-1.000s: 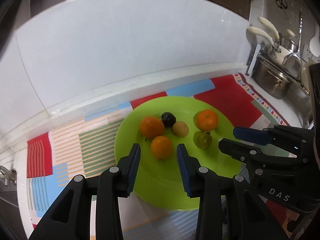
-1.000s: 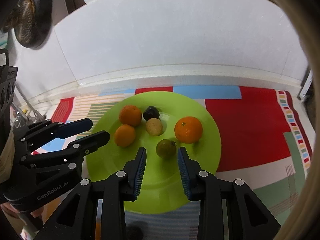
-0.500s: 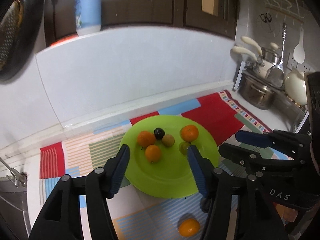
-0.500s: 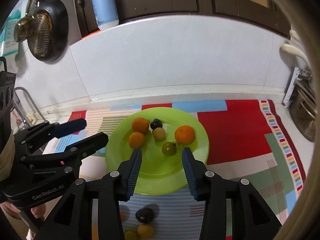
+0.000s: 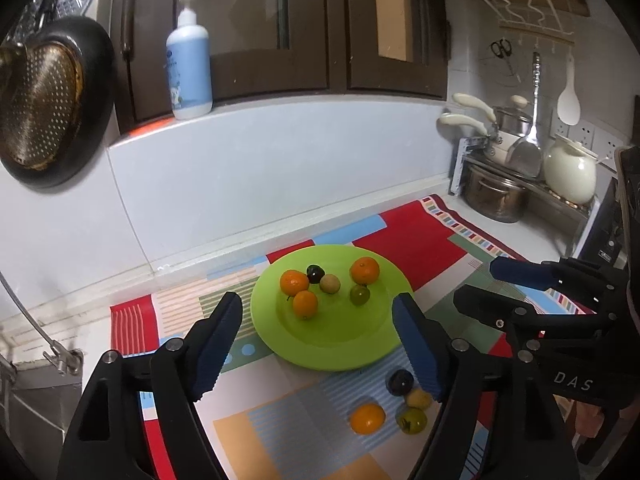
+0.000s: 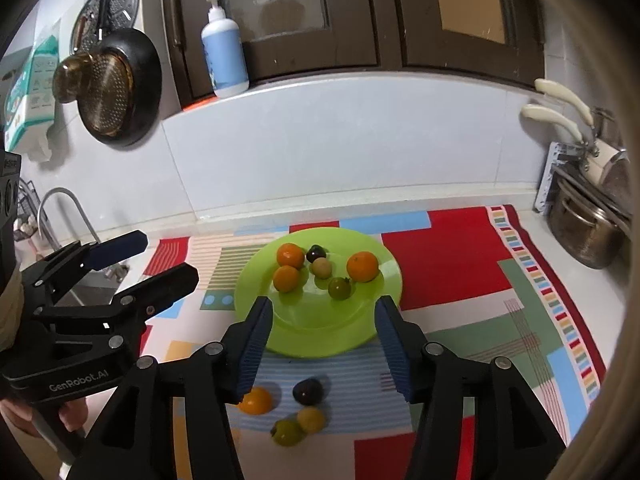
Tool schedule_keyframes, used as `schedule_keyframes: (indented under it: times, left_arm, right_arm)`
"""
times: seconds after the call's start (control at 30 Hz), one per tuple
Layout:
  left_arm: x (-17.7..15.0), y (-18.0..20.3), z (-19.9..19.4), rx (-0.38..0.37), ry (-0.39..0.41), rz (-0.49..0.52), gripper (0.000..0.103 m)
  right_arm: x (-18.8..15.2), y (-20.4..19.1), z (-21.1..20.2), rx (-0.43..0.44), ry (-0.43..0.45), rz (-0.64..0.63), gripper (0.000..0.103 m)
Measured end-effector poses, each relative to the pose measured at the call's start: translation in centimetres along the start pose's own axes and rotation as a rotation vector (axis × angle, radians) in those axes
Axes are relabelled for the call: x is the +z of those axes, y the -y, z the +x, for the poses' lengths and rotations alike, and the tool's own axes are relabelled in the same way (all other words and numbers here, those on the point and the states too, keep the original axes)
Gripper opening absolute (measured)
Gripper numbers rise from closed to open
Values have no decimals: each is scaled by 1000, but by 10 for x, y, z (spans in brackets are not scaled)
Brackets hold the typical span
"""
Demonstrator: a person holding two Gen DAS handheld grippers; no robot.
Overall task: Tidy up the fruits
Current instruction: 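Lift both open tools away from the plate back over the loose fruits, then grasp another orange with the left tool while the right tool grasps a green fruit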
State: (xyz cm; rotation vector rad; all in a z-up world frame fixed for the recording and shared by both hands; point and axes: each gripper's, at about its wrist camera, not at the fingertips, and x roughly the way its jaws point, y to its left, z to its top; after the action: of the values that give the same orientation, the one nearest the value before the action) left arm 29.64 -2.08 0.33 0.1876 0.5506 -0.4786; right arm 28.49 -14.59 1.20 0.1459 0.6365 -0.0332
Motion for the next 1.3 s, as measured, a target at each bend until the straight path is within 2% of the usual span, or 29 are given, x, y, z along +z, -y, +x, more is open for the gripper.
schedule_keyframes:
  times: [0.1, 0.47, 0.77, 1.0, 1.3]
  left_arm:
    - [-3, 0, -11, 3, 12, 11, 88]
    - [-19, -1, -39, 14, 46, 96, 91]
    - [-35, -6, -48, -49, 75, 191, 91]
    - [-48, -4, -49, -101, 104, 308, 91]
    - [-62, -1, -34, -189, 82, 392, 90]
  right_arm:
    - [-4, -7, -13, -13, 23, -18, 54]
    - [-25, -22, -45, -73, 62, 10, 56]
    - [-50, -38, -52, -111, 41, 50, 56]
    - [-66, -47, -59, -169, 59, 86, 56]
    - [-83, -56, -53, -212, 29, 71, 56]
